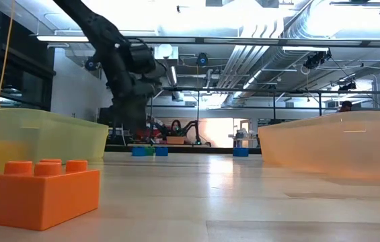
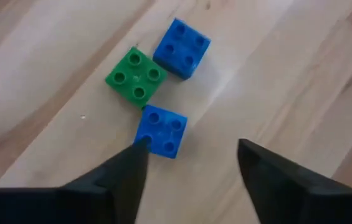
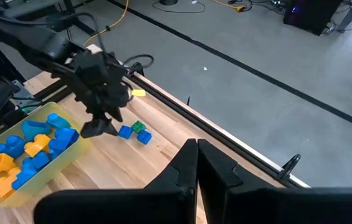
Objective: Sort blocks by size
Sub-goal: Put the small blue game piece into the orange bin
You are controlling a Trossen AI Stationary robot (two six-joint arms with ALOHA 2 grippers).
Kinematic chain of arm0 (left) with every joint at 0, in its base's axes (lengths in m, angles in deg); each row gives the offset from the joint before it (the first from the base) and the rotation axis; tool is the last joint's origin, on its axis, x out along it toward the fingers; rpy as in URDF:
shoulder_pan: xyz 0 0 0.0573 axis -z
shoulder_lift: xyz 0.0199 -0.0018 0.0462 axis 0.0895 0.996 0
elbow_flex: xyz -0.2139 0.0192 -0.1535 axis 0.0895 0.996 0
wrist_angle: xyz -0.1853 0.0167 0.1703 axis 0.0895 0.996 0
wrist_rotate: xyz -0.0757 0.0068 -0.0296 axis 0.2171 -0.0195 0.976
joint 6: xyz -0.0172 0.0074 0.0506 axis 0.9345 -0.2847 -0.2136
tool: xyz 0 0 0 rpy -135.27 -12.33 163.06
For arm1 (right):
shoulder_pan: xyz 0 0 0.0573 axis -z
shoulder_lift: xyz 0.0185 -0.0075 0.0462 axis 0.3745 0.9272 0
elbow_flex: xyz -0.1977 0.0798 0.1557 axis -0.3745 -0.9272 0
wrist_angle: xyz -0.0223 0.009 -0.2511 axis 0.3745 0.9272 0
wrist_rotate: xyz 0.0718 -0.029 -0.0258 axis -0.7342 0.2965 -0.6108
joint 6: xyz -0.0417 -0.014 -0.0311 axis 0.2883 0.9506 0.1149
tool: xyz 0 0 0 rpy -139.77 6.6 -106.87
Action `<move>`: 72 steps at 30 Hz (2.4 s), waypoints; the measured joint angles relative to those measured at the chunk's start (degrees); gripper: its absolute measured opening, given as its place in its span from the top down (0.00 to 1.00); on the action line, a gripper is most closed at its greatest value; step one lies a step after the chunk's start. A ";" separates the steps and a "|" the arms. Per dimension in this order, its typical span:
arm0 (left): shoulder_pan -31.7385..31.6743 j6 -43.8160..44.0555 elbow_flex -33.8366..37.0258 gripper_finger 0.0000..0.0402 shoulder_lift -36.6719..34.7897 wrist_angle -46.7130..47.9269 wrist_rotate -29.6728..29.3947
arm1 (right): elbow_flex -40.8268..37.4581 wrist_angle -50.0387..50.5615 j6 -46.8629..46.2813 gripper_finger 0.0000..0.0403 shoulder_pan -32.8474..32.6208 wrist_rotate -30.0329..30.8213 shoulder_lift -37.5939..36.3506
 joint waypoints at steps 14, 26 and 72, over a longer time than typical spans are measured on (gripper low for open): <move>0.21 -11.55 -14.37 0.22 15.53 16.01 -5.99 | -0.09 0.02 -0.20 1.00 0.03 -0.97 2.10; 0.22 -10.13 -14.53 0.28 18.02 11.63 -7.60 | -0.12 0.00 -0.22 1.00 0.03 -1.98 2.60; 28.52 9.33 -34.84 0.75 27.96 -34.13 8.16 | -0.11 -0.23 -1.55 1.00 0.16 -1.46 2.58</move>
